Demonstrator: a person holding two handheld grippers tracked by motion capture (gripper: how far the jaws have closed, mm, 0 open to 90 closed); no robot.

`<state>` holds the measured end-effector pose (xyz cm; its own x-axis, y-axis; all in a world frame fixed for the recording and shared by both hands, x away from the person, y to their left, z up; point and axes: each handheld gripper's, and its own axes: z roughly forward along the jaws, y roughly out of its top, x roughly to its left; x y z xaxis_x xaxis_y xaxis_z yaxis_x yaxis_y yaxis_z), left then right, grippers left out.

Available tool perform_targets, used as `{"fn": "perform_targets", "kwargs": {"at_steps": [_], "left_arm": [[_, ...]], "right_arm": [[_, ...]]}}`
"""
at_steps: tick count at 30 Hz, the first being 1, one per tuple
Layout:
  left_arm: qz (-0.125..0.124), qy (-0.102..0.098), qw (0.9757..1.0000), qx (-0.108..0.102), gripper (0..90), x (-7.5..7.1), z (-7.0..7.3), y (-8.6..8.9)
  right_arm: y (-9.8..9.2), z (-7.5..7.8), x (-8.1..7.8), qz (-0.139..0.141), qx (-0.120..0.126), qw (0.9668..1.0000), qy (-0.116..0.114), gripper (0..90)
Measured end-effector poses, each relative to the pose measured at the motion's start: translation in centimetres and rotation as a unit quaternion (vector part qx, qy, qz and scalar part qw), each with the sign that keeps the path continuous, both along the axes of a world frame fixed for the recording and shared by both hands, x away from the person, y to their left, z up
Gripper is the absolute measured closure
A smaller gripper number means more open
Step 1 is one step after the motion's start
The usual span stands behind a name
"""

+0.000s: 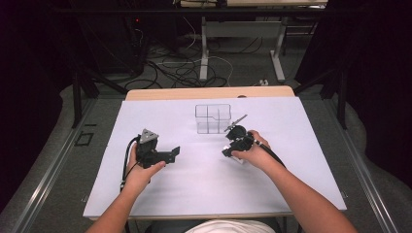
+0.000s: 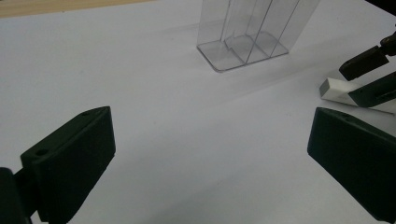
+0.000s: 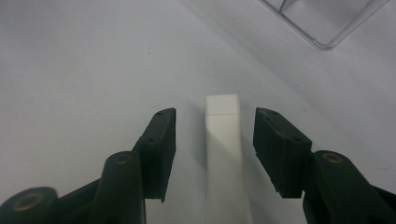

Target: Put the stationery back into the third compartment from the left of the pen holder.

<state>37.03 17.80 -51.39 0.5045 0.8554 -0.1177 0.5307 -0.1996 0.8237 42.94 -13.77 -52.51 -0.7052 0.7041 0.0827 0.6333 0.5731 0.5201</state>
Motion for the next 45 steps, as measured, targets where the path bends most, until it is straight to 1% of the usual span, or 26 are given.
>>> {"fn": "perform_targets", "kwargs": {"at_steps": [1, 4, 6, 7, 10, 11, 16, 18, 19, 21, 22, 23, 24, 25, 26, 27, 28, 30, 31, 32, 34, 35, 36, 39, 40, 45], "left_arm": [[0.000, 0.002, 1.0000, -0.001, 0.8, 0.0, 0.0, 0.0], [-0.001, 0.006, 1.0000, 0.001, 0.8, 0.0, 0.0, 0.1], [0.000, 0.007, 1.0000, -0.001, 0.8, 0.0, 0.0, 0.0], [0.000, 0.006, 1.0000, -0.002, 0.9, 0.0, 0.0, 0.0], [0.001, 0.005, 1.0000, -0.001, 0.9, 0.0, -0.1, 0.0], [-0.001, 0.008, 1.0000, 0.000, 0.9, 0.0, 0.0, 0.0], [0.001, 0.008, 1.0000, 0.002, 1.0, 0.0, -0.1, 0.2], [0.003, 0.005, 1.0000, 0.000, 1.0, 0.1, -0.1, 0.2], [0.002, 0.007, 1.0000, 0.002, 1.0, 0.1, -0.1, 0.3], [0.003, 0.007, 1.0000, 0.001, 1.0, 0.1, -0.2, 0.2], [0.002, 0.011, 0.9999, 0.003, 1.0, 0.1, -0.1, 0.2], [0.001, 0.010, 0.9999, 0.004, 1.0, 0.1, -0.1, 0.2], [0.001, 0.011, 0.9999, 0.004, 1.0, 0.1, -0.1, 0.2], [0.002, 0.007, 1.0000, 0.002, 1.0, 0.1, -0.2, 0.1], [0.002, 0.007, 1.0000, 0.002, 1.0, 0.1, -0.2, 0.1], [0.002, 0.007, 1.0000, 0.002, 1.0, 0.1, -0.2, 0.1], [0.002, 0.006, 1.0000, 0.002, 1.0, 0.1, -0.2, 0.1], [0.003, 0.009, 1.0000, 0.001, 1.0, 0.1, -0.2, 0.1], [0.003, 0.010, 0.9999, 0.001, 1.0, 0.1, -0.3, 0.1], [0.002, 0.008, 1.0000, 0.002, 1.0, 0.1, -0.3, 0.1], [0.002, 0.010, 1.0000, 0.001, 1.0, 0.1, -0.3, 0.1], [0.003, 0.010, 0.9999, -0.001, 1.0, 0.1, -0.3, 0.1], [0.002, 0.009, 1.0000, 0.003, 1.0, 0.1, -0.2, 0.1], [0.002, 0.011, 0.9999, 0.004, 1.0, 0.1, -0.2, 0.2], [0.003, 0.013, 0.9999, 0.000, 1.0, 0.1, -0.2, 0.1], [0.004, 0.011, 0.9999, -0.001, 1.0, 0.1, -0.3, 0.2]], "right_arm": [[0.0, 0.1, 0.0, 0.004, -0.012, 0.9999, 0.007, 49.0], [0.0, -0.2, 0.2, 0.009, -0.008, 0.9999, 0.000, 49.1], [0.1, -0.2, 0.3, 0.010, -0.013, 0.9999, 0.004, 49.1], [0.1, 0.0, 0.3, 0.008, -0.022, 0.9996, 0.017, 49.1], [0.5, -0.4, 0.4, 0.000, -0.010, 0.9999, 0.005, 49.2], [0.5, -0.4, 0.4, 0.006, -0.008, 0.9999, 0.004, 49.3], [0.2, -0.3, 0.2, 0.016, -0.023, 0.9995, 0.016, 49.3], [0.0, -0.1, 0.2, 0.019, -0.040, 0.9986, 0.028, 49.5], [-0.1, -0.1, 0.1, 0.019, -0.039, 0.9985, 0.034, 49.5], [-0.2, -0.5, 0.0, 0.014, -0.026, 0.9993, 0.022, 49.7], [-0.3, -0.1, 0.0, 0.018, -0.051, 0.9977, 0.042, 49.8], [-0.3, -0.3, -0.1, 0.011, -0.040, 0.9986, 0.035, 49.8], [-0.3, -1.3, -0.1, 0.005, 0.006, 1.0000, -0.002, 49.8], [-0.4, -1.3, -0.2, 0.005, 0.005, 1.0000, 0.003, 49.8], [-0.4, -0.9, -0.3, 0.001, -0.017, 0.9995, 0.028, 49.9], [-0.7, -0.6, -0.3, 0.014, -0.039, 0.9983, 0.040, 50.0], [-0.7, -0.4, -0.3, 0.016, -0.049, 0.9975, 0.049, 50.2], [-0.9, -1.0, -0.5, 0.008, -0.022, 0.9993, 0.029, 50.6], [-1.1, 0.1, -0.5, 0.018, -0.080, 0.9940, 0.073, 51.2], [-1.3, 0.1, -0.3, 0.030, -0.086, 0.9931, 0.073, 52.3], [-1.3, -1.0, -0.6, 0.005, -0.026, 0.9990, 0.035, 53.6], [-1.4, -1.1, -0.6, 0.001, -0.017, 0.9994, 0.029, 54.0], [-1.5, -0.9, -0.6, -0.002, -0.033, 0.9984, 0.046, 54.4], [-1.7, -0.9, -0.6, 0.010, -0.042, 0.9979, 0.048, 55.6], [-1.7, -0.7, -0.7, 0.004, -0.048, 0.9974, 0.054, 55.8], [-1.9, -0.9, -0.9, 0.008, -0.044, 0.9982, 0.041, 58.1]]}}
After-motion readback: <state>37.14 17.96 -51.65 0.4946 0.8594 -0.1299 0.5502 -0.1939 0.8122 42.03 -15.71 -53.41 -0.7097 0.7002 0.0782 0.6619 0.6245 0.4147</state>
